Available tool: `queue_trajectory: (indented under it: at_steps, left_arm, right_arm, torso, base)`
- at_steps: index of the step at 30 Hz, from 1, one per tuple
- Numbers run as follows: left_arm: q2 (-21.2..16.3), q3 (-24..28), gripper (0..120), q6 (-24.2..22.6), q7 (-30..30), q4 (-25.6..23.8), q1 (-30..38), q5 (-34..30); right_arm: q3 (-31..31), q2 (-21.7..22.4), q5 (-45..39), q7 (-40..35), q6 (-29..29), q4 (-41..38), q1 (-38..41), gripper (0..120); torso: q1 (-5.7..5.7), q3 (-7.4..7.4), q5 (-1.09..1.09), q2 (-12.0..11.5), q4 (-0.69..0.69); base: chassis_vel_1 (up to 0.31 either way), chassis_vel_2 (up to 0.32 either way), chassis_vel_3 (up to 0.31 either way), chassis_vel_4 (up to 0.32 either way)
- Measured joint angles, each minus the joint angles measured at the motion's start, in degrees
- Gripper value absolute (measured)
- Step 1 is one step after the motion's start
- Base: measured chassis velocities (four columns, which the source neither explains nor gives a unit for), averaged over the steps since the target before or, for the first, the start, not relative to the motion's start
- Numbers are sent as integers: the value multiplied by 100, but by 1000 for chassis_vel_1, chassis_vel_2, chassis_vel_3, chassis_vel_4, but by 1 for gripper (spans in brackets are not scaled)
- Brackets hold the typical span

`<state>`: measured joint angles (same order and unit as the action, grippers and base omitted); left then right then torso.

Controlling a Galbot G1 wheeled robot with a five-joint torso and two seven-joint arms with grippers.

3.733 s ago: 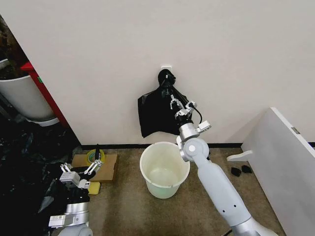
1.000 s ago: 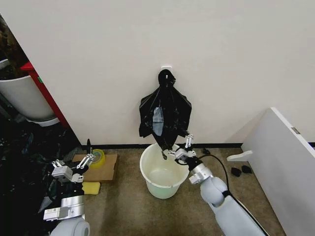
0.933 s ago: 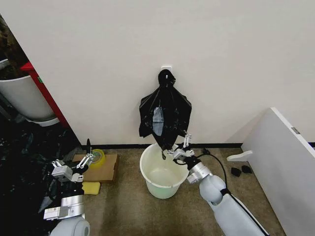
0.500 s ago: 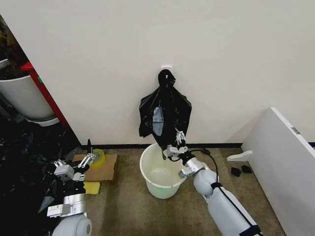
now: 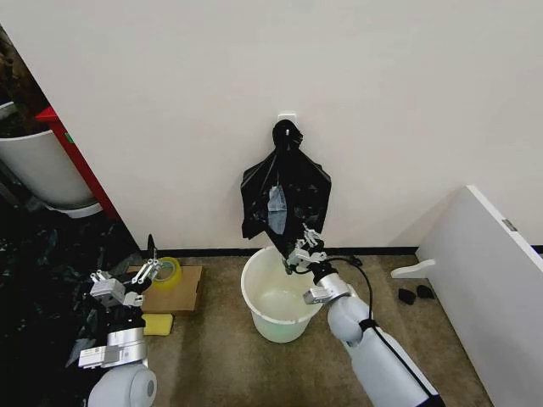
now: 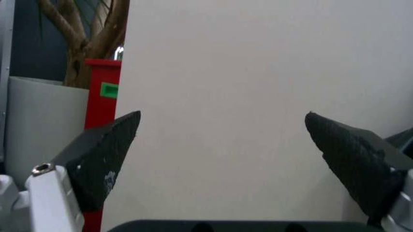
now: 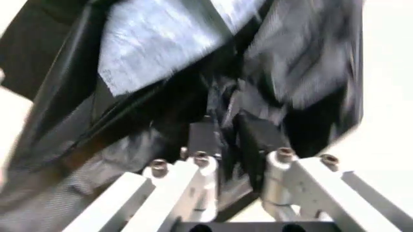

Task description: Place the garbage bag over the trash bin.

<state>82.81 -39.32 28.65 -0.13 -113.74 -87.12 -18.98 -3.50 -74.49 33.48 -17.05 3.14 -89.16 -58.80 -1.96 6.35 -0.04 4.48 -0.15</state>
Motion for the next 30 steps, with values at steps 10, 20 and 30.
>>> queue_trajectory:
  at_steps: [10,20,30]
  left_arm:
    - [-261,106,100,-88,35,-112,112,-91]
    - [-1847,953,100,-189,1028,395,1010,-522]
    - [-2618,2172,100,-957,2222,1616,2586,-953]
  right_arm:
    - [536,270,-4101,404,597,-970,-189,0]
    - [554,257,-7142,1887,1588,-1532,-165,0]
    - [578,220,-7191,2911,1948,-1342,-164,0]
  torso:
    - [0,0,-1,0,2]
    - [0,0,-1,0,-2]
    - [-1,1,-1,0,-2]
  base:
    - [0,0,0,0]
    - [0,0,0,0]
    - [0,0,0,0]
